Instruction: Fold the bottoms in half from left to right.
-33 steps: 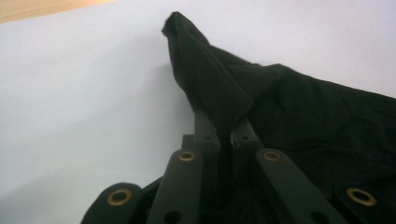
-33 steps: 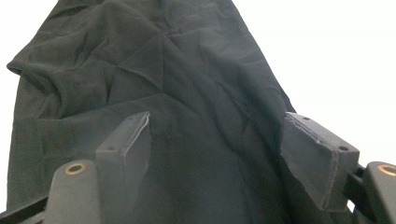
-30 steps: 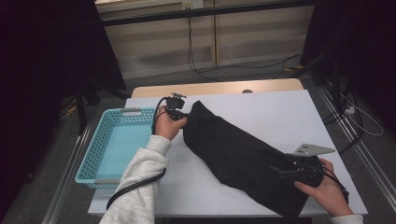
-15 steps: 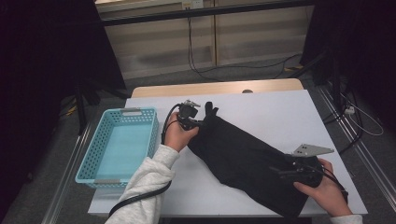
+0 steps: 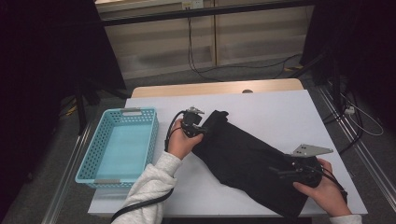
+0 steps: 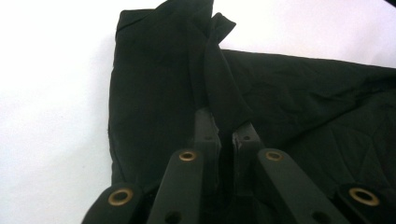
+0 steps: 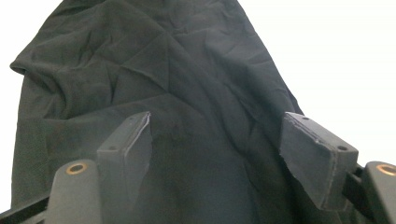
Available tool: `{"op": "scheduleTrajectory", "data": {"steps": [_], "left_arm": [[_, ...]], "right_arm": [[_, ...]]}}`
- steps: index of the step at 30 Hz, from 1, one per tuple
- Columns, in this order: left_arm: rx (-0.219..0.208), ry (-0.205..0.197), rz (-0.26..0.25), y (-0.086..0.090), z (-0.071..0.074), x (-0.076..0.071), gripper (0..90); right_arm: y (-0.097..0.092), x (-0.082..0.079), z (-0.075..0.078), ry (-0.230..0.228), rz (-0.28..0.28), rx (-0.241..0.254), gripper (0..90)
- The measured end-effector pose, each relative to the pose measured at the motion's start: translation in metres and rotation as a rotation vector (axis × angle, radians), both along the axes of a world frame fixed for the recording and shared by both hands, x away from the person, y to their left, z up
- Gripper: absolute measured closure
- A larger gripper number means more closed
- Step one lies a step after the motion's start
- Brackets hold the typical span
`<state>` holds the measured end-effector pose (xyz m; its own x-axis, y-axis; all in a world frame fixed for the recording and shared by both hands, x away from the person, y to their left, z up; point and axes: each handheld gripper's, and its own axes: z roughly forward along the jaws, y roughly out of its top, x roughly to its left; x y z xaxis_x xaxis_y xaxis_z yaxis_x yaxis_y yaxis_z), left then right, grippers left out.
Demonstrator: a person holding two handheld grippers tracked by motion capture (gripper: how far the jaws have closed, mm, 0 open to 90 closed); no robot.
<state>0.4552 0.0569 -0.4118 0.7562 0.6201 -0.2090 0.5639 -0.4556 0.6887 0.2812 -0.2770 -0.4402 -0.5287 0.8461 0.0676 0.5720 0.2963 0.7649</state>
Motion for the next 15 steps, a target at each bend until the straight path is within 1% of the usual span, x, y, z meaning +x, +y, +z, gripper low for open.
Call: {"op": "scheduleTrajectory", "data": {"steps": [1,2,6,10,15], "left_arm": [[-0.008,0.003,0.003,-0.0007,-0.0001,-0.0011,84.4],[-0.002,0.005,-0.004,-0.0007,0.0003,-0.0015,84.5],[-0.019,0.011,-0.009,-0.0026,0.0008,-0.0045,84.4],[-0.019,0.023,-0.013,-0.006,0.0008,-0.0059,84.4],[-0.02,0.022,-0.019,-0.0079,0.003,-0.0073,84.4]], "right_arm": [[-0.0001,0.0,-0.0002,0.001,0.0,0.0,25.5],[-0.0001,0.0,-0.0003,0.001,-0.002,0.002,25.5],[-0.0001,0.0001,-0.0001,-0.001,0.0,0.001,25.4],[0.0,0.0001,-0.0001,-0.001,0.0,0.0,25.5],[0.0003,0.0,0.0005,-0.003,0.001,0.002,25.3]]}}
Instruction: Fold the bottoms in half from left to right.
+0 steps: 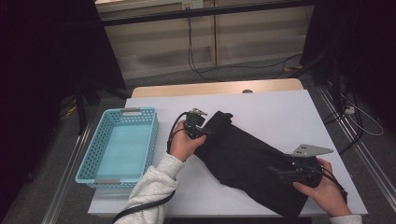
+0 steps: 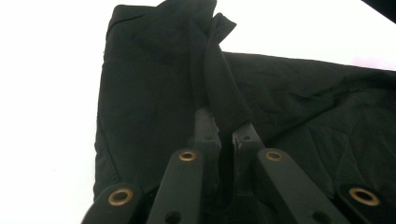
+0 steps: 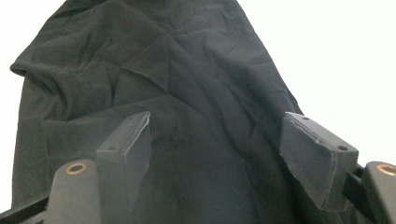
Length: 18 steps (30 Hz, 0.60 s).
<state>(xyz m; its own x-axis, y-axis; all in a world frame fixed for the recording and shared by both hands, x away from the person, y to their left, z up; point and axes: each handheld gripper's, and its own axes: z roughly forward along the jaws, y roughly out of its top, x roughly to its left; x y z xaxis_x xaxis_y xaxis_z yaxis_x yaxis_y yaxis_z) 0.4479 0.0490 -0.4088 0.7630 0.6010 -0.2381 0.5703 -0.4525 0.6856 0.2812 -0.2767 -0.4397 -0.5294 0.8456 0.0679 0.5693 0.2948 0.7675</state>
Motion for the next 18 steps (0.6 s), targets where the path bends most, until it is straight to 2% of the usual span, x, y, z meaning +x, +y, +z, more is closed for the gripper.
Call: {"op": "scheduleTrajectory", "data": {"steps": [18], "left_arm": [[0.006,0.015,-0.019,-0.0045,-0.0012,-0.0031,84.4]], "right_arm": [[0.0006,-0.0001,-0.0002,0.001,0.004,0.0,25.1]]}}
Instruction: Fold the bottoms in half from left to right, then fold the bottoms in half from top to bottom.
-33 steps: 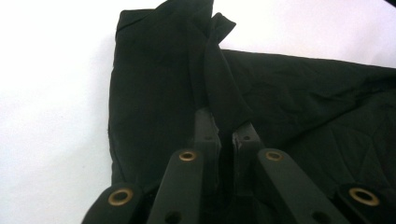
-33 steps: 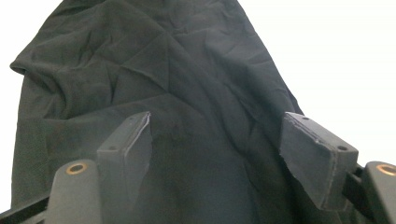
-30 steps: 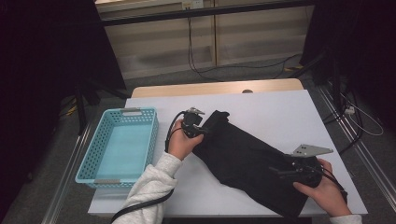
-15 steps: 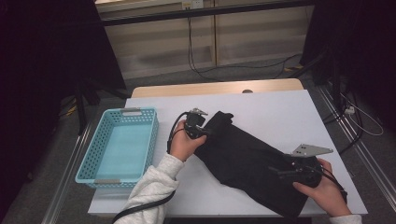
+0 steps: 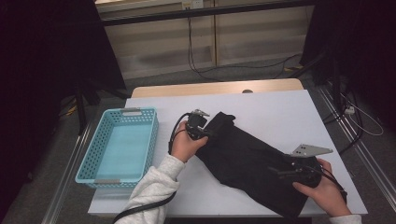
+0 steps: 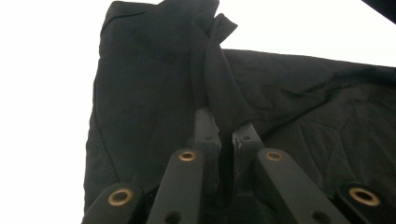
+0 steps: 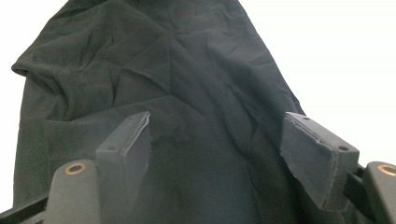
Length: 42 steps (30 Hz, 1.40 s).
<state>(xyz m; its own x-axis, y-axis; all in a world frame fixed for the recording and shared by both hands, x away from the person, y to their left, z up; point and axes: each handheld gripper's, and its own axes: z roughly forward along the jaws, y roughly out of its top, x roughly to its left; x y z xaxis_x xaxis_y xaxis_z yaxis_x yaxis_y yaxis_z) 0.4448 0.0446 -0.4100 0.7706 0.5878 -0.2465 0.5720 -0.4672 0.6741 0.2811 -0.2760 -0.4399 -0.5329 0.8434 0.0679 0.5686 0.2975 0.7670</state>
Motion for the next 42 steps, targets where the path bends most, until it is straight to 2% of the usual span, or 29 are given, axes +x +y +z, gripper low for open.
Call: {"op": "scheduleTrajectory", "data": {"steps": [14,18,26,29,31,33,38,42], "left_arm": [[-0.014,0.006,-0.002,-0.005,-0.001,-0.006,84.3],[-0.023,0.019,-0.018,-0.009,-0.002,-0.012,84.3],[-0.026,0.043,-0.101,-0.03,-0.018,-0.034,82.4],[-0.046,0.047,-0.109,-0.034,-0.023,-0.041,73.4],[-0.048,0.033,-0.105,-0.034,-0.023,-0.043,61.2],[-0.071,0.037,-0.091,-0.03,-0.019,-0.044,48.5],[-0.084,0.005,-0.072,-0.018,-0.009,-0.048,32.5],[-0.076,-0.012,-0.059,-0.005,-0.005,-0.048,25.5]], "right_arm": [[0.001,0.0,0.002,-0.009,0.002,0.002,25.1],[0.001,0.001,0.002,-0.01,-0.002,0.003,25.1],[0.003,0.003,0.002,-0.021,-0.008,0.001,25.1],[0.005,0.004,0.003,-0.024,-0.022,0.02,25.0],[0.006,0.006,0.003,-0.023,-0.033,0.029,25.0],[0.007,0.009,0.004,-0.024,-0.051,0.039,25.2],[0.014,0.018,0.005,-0.028,-0.089,0.053,26.4],[0.019,0.028,0.005,-0.022,-0.111,0.068,27.6]]}}
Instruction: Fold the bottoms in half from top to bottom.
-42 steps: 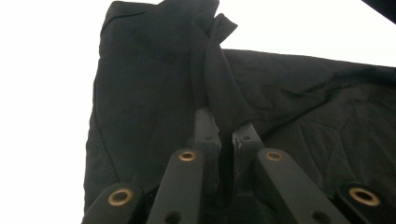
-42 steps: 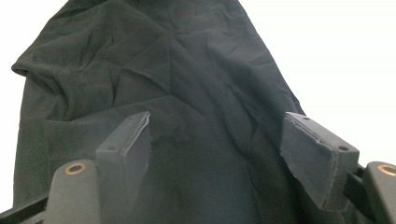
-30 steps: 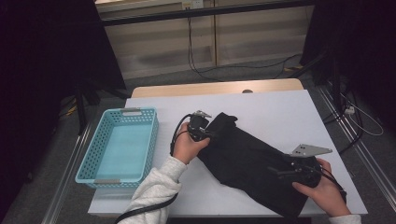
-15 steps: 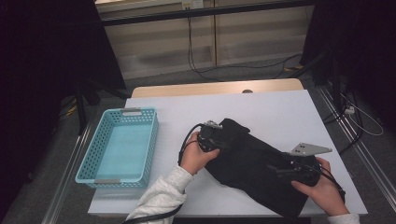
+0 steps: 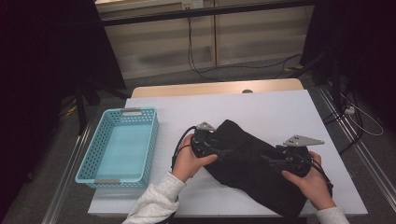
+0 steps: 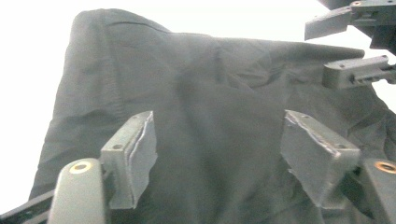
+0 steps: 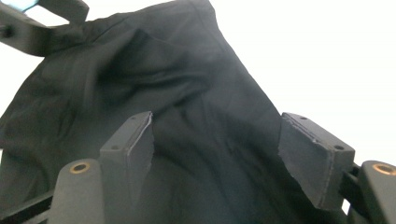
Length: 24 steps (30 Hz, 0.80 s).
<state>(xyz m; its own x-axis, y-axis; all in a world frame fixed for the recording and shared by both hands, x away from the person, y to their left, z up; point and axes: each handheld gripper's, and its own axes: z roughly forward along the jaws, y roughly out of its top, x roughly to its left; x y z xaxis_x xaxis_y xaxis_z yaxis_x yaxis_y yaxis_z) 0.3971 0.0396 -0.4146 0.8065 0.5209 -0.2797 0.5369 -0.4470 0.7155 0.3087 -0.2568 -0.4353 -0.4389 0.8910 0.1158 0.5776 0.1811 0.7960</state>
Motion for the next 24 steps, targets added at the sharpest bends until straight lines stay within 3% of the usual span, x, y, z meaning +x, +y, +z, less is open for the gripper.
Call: {"op": "scheduleTrajectory", "data": {"steps": [9,13,20,24], "left_arm": [[0.049,-0.012,0.064,0.031,-0.004,0.005,21.1],[0.07,-0.023,0.085,0.038,-0.006,0.005,20.7],[0.132,-0.05,0.092,0.048,-0.012,0.007,18.5],[0.131,-0.063,0.087,0.05,-0.011,0.007,17.9]], "right_arm": [[0.016,0.029,-0.003,0.02,-0.013,-0.017,34.5],[0.022,0.04,-0.005,0.038,-0.023,-0.032,43.3],[0.037,0.055,-0.01,0.058,-0.006,-0.028,47.2],[0.045,0.06,-0.017,0.1,0.011,-0.031,54.0]]}}
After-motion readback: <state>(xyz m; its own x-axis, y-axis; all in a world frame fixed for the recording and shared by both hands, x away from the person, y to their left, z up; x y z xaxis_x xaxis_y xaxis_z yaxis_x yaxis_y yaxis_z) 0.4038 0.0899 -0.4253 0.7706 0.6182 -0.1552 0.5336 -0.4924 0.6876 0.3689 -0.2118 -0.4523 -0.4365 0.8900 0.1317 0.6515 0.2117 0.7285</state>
